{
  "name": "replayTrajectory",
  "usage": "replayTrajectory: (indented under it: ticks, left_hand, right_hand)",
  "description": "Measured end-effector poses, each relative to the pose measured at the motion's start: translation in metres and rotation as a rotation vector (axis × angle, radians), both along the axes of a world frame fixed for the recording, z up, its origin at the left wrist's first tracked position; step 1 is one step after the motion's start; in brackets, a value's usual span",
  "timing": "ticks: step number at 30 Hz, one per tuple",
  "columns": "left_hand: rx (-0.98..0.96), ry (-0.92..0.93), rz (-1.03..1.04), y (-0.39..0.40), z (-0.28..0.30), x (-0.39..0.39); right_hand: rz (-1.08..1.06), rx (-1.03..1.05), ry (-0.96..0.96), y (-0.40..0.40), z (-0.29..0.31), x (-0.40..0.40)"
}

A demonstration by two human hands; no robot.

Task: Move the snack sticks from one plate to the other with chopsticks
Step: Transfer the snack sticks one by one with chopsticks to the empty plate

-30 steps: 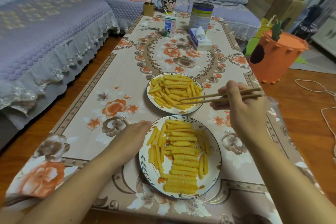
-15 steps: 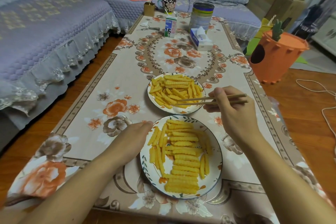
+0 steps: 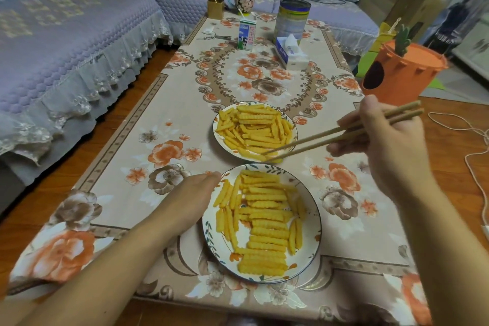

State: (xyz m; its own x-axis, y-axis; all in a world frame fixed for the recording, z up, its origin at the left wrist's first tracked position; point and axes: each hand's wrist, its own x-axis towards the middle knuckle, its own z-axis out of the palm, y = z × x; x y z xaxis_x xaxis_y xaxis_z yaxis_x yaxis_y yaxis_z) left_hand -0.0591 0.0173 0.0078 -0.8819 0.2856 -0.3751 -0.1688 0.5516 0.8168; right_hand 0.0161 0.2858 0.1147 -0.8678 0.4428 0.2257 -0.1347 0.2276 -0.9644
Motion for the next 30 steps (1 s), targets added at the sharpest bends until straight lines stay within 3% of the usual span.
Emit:
replayTrajectory:
  ticks: [4,11,15,20,30]
  left_hand:
    - [-0.018,0.021,-0.013,0.002,-0.001,-0.001]
    - [-0.017,0.024,-0.026,0.003,0.002,0.000]
    - [-0.030,0.043,-0.040,0.003,0.003,0.000]
    - [-0.040,0.052,-0.037,0.004,0.002,0.000]
    - [-0.010,0.039,-0.026,0.003,-0.001,-0.001]
  right_hand:
    - [0.076,-0.017,-0.116,0.009,0.022,0.019]
    - [0.159,0.116,-0.220,0.004,0.010,0.021]
    - [0.126,0.063,-0.161,0.008,0.013,0.020]
    - [-0.106,-0.087,-0.005,0.020,-0.003,0.010]
    - [-0.063,0.149,-0.036,-0.009,-0.052,-0.023]
